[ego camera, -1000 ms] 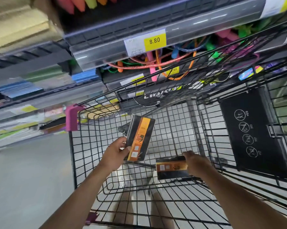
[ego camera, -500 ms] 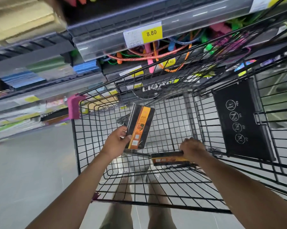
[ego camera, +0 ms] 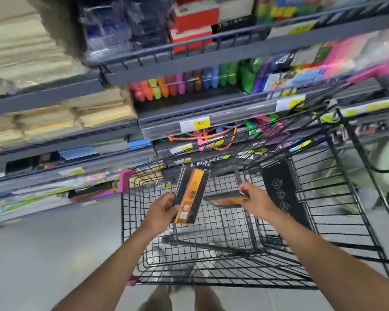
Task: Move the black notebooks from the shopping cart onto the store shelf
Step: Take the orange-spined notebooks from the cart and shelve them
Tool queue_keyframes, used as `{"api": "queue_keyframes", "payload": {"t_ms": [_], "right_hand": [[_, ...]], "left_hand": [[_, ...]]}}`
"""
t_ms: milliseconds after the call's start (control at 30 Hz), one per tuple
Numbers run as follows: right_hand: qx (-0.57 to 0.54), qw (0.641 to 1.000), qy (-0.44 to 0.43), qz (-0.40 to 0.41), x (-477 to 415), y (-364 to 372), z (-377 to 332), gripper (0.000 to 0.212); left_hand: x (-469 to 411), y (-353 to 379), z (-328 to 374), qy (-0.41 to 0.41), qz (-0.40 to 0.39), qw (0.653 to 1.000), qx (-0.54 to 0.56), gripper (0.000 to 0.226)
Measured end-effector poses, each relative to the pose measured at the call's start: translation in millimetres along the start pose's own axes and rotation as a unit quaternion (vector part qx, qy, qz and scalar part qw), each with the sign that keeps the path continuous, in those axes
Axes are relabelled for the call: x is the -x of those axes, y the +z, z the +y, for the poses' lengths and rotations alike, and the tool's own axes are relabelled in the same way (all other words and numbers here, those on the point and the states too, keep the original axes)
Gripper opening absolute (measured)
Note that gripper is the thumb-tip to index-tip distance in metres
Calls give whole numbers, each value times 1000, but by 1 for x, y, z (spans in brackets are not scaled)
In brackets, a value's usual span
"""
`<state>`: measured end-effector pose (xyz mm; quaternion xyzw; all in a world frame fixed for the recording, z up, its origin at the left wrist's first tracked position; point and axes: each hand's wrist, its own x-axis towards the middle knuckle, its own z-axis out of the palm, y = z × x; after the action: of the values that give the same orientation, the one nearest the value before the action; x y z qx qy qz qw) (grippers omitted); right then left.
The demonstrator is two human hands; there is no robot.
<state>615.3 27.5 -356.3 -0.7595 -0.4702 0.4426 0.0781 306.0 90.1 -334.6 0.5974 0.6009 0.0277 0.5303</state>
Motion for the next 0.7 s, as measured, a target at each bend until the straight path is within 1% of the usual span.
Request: {"api": "queue_keyframes", "payload": {"t_ms": [67,200,300,400,433,500,600,700], "right_hand": [[-6,1000,-2,21,2,-20,-19,28],[48,998,-6,32,9,-48,-55,19],[13,998,-33,56,20,-56,-80,12],[-35,995,-63,73,28,-58,-102,8],[-71,992,-63,82,30,-56,-109,7],[-193,976,-39,96,37,-52,-125,12],[-393,916,-3,80,55,-41,-154,18],[-503,864,13,31,72,-27,-190,24]], "left_hand": [[9,-11,11,7,12,1000,8,16],[28,-35,23,23,36,999,20,18],[43,-53,21,34,52,998,33,23],[59,-67,15,33,69,997,32,22],[64,-71,9,33,73,996,35,22],[76,-81,1,38,85,995,47,20],[98,-97,-12,36,96,991,86,17],[119,-112,-32,28,114,983,138,20]]}}
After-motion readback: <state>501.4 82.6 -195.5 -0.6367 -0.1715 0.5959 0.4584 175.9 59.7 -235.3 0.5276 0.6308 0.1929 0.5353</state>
